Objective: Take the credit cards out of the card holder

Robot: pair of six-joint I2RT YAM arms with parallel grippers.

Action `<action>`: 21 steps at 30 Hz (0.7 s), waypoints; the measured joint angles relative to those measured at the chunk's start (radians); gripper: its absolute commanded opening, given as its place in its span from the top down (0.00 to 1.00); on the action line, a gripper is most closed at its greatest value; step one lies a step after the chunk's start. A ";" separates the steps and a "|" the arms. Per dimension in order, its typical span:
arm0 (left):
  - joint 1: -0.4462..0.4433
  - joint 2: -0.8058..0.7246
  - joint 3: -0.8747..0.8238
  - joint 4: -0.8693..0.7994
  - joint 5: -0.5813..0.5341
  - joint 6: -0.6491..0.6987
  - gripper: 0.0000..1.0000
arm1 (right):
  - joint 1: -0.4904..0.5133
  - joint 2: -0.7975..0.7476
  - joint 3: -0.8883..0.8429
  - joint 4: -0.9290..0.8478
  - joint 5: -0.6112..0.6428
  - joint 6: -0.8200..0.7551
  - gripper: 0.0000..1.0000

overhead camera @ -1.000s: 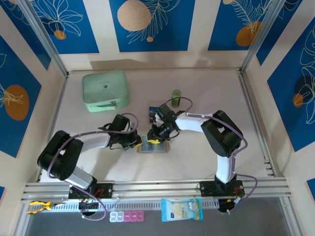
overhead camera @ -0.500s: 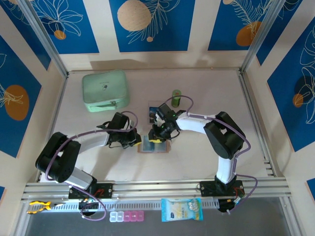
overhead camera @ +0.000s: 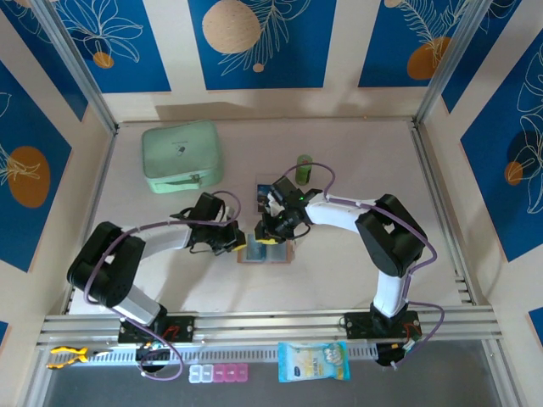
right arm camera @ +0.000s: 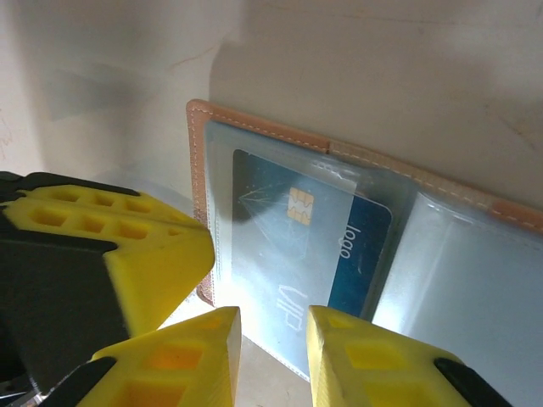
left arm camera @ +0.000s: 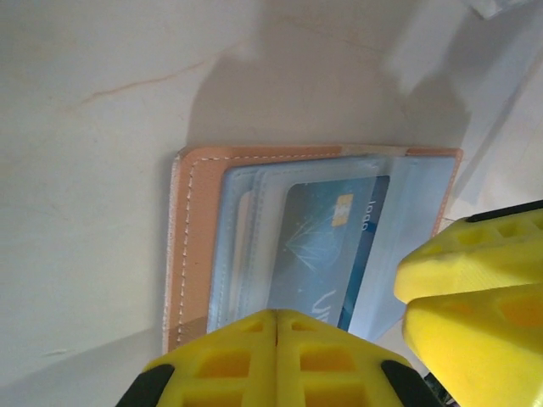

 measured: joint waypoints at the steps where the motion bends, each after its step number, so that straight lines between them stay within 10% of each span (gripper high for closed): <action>1: 0.000 0.003 0.000 -0.001 -0.001 0.002 0.97 | 0.001 0.001 0.000 0.000 -0.003 0.000 0.72; 21: 0.003 0.007 -0.002 -0.037 -0.019 0.021 0.97 | 0.012 0.061 0.012 -0.026 -0.022 0.003 0.75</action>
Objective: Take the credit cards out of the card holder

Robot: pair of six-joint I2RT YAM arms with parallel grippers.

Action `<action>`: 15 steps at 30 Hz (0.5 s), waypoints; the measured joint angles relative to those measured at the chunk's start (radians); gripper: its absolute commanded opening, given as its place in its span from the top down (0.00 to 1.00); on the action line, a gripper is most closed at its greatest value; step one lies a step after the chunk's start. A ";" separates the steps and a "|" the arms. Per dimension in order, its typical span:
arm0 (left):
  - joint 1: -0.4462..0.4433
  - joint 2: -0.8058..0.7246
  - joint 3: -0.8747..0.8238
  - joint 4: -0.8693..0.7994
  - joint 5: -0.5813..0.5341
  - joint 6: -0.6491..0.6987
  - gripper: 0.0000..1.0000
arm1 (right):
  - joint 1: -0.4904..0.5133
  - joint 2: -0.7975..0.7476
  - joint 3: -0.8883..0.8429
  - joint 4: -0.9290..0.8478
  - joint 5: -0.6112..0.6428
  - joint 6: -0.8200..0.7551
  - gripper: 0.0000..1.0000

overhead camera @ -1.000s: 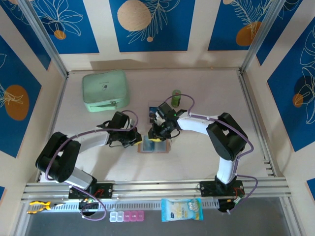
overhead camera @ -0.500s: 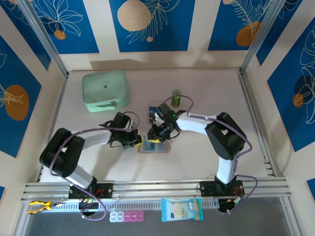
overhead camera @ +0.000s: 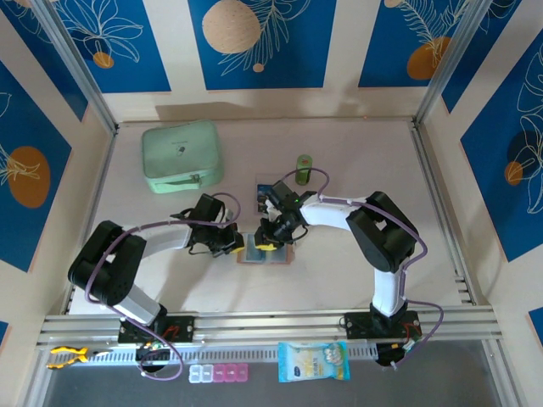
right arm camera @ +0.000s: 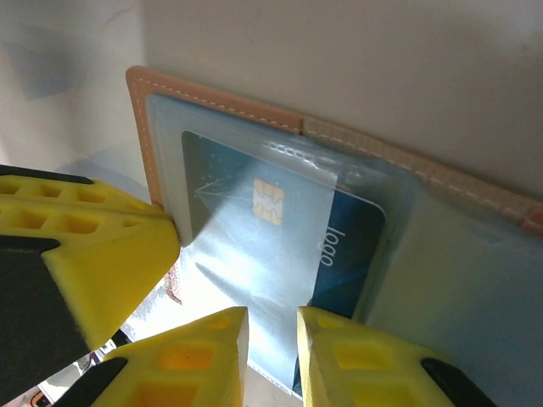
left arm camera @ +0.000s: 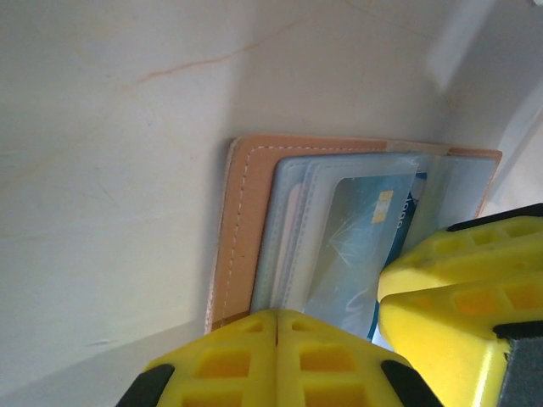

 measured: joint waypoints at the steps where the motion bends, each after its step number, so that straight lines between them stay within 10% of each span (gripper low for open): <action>1: 0.000 0.000 0.000 0.000 0.000 0.000 0.97 | 0.000 0.000 0.002 -0.005 0.006 0.000 0.75; 15: 0.000 -0.024 0.011 -0.045 -0.012 0.007 0.97 | 0.000 -0.019 0.003 -0.039 0.054 -0.019 0.74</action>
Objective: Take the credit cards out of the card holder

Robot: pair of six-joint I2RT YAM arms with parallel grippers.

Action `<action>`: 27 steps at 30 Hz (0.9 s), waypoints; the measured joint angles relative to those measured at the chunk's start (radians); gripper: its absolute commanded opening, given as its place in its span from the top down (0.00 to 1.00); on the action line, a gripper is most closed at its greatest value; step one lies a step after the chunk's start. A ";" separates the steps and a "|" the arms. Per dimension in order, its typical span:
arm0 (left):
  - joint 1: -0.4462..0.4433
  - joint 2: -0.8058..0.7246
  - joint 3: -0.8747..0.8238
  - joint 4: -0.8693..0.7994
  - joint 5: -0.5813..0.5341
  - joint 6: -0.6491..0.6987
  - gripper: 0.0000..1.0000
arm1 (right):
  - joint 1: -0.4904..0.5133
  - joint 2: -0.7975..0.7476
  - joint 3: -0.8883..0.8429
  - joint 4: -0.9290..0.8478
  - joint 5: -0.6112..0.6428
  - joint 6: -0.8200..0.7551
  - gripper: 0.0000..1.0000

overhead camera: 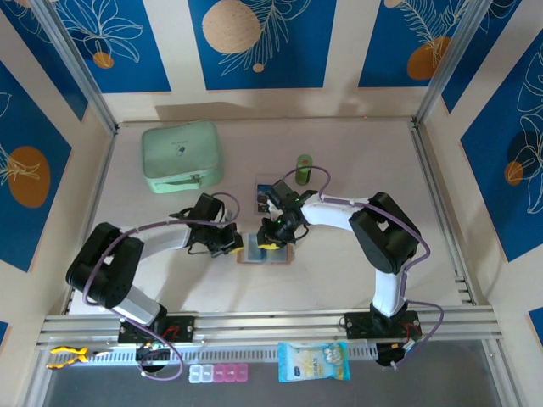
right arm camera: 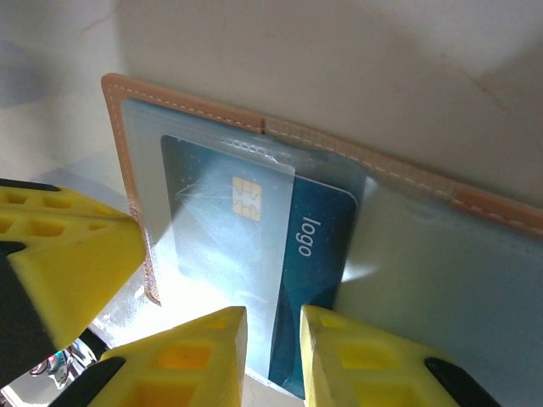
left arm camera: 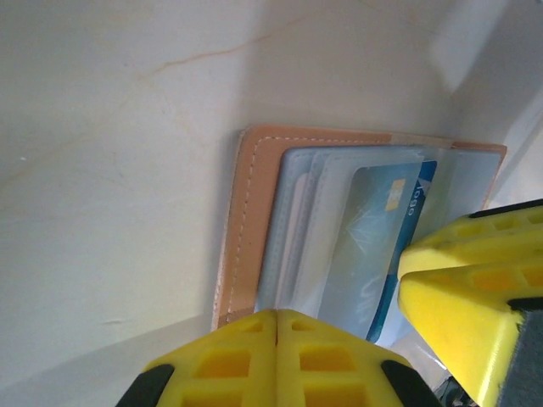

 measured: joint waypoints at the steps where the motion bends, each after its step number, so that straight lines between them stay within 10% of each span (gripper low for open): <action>1: 0.000 -0.004 0.005 -0.006 0.000 0.000 0.97 | 0.000 -0.002 0.000 -0.002 0.003 0.000 0.75; 27: -0.025 0.075 0.057 0.003 0.015 0.005 0.99 | 0.000 -0.042 -0.029 0.059 -0.066 0.020 0.74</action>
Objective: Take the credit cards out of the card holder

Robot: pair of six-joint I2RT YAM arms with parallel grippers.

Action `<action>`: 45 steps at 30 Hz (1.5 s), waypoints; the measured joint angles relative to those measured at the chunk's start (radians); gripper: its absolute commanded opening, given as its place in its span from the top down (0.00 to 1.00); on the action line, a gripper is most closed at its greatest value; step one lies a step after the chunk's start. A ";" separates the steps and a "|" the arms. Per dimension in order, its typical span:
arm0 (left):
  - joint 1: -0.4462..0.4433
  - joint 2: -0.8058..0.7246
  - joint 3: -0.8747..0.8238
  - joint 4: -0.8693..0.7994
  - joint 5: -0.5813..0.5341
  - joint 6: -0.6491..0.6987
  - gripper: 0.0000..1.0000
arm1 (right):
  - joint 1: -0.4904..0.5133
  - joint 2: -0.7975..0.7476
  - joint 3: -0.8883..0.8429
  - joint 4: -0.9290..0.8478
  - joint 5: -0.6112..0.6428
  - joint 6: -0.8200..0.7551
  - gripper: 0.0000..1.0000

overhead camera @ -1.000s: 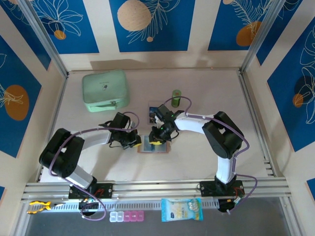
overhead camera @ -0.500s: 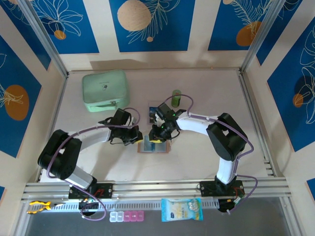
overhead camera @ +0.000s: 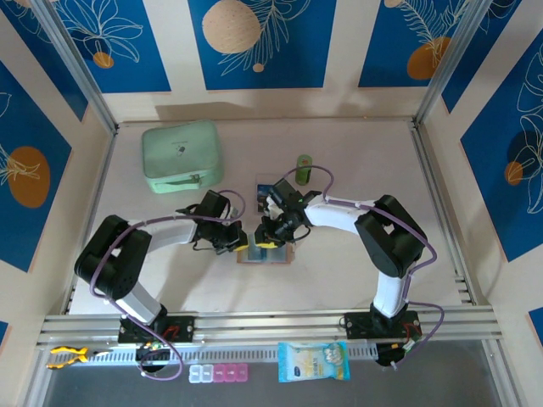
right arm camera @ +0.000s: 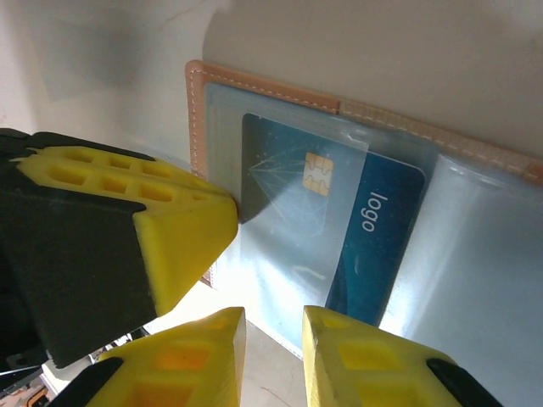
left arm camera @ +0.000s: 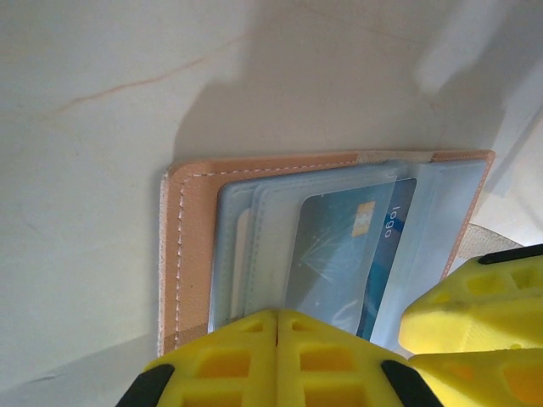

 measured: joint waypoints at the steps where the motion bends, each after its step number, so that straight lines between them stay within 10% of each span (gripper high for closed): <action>1: 0.000 0.000 0.000 0.000 0.000 0.003 0.99 | 0.000 0.005 0.000 0.007 -0.006 0.000 0.74; 45: -0.017 -0.056 0.005 -0.055 0.006 0.022 0.97 | -0.023 -0.024 -0.001 -0.021 0.020 -0.023 0.74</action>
